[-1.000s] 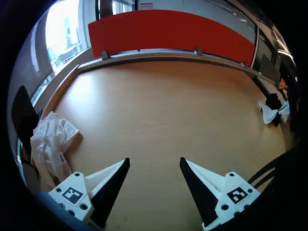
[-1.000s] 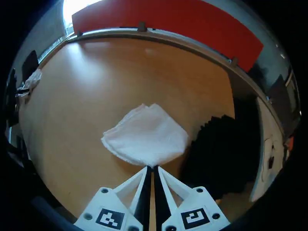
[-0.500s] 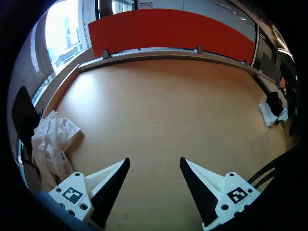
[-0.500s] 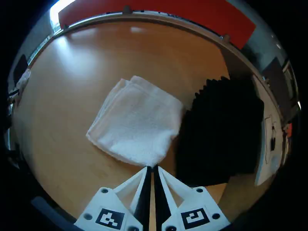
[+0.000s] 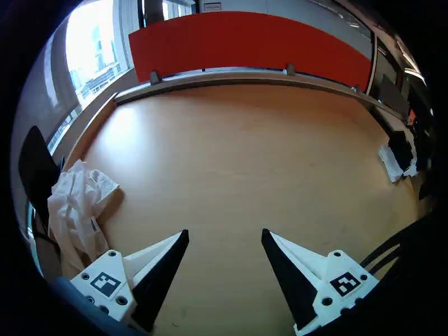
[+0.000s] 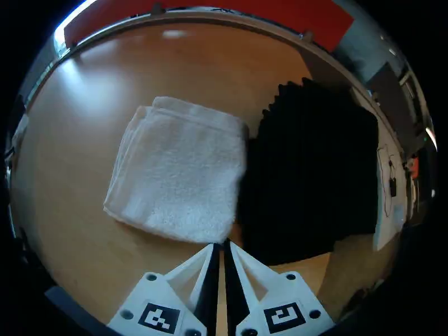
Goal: Fold towel
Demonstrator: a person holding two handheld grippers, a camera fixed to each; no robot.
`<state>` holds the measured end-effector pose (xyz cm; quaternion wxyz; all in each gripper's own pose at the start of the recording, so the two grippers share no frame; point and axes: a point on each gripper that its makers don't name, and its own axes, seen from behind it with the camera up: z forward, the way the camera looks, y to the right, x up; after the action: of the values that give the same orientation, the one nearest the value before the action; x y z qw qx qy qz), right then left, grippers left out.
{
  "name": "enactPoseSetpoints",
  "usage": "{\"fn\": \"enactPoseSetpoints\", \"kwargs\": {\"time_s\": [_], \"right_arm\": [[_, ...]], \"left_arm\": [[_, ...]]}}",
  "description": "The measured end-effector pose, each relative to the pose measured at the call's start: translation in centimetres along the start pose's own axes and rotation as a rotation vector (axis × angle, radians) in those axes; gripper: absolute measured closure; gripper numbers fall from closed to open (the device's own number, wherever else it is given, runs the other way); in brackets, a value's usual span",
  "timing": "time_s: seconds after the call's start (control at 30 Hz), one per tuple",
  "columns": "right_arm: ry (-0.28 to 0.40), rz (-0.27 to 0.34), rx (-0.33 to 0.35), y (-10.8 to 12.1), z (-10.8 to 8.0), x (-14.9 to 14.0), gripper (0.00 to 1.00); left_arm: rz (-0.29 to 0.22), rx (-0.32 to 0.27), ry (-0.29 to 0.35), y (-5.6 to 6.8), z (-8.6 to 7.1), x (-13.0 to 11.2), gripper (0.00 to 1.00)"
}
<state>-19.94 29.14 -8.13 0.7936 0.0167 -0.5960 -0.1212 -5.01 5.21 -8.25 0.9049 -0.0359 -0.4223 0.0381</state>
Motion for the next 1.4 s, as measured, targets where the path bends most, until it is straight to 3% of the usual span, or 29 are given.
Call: {"fn": "enactPoseSetpoints", "kwargs": {"time_s": [0.73, 0.87, 1.0, 1.07, 1.4], "right_arm": [[0.038, 0.085, -0.02, 0.2, -0.6, -0.4, 0.86], [0.049, 0.097, -0.022, 0.1, -1.0, -0.4, 0.72], [0.069, 0.107, -0.026, 0.0, -1.5, -0.3, 0.37], [0.081, 0.108, -0.028, -0.1, -1.8, -0.2, 0.24], [0.115, 0.126, -0.043, -0.4, -2.8, 0.0, 0.18]], "left_arm": [[0.004, -0.008, 0.007, 0.2, 0.0, 0.4, 0.03], [0.007, -0.012, 0.01, 0.3, 0.0, 0.5, 0.03], [0.003, -0.015, 0.014, 0.4, 0.0, 0.6, 0.03], [0.0, -0.018, 0.015, 0.5, 0.0, 0.6, 0.03], [0.002, -0.026, 0.024, 0.7, -0.1, 0.7, 0.03]]}}
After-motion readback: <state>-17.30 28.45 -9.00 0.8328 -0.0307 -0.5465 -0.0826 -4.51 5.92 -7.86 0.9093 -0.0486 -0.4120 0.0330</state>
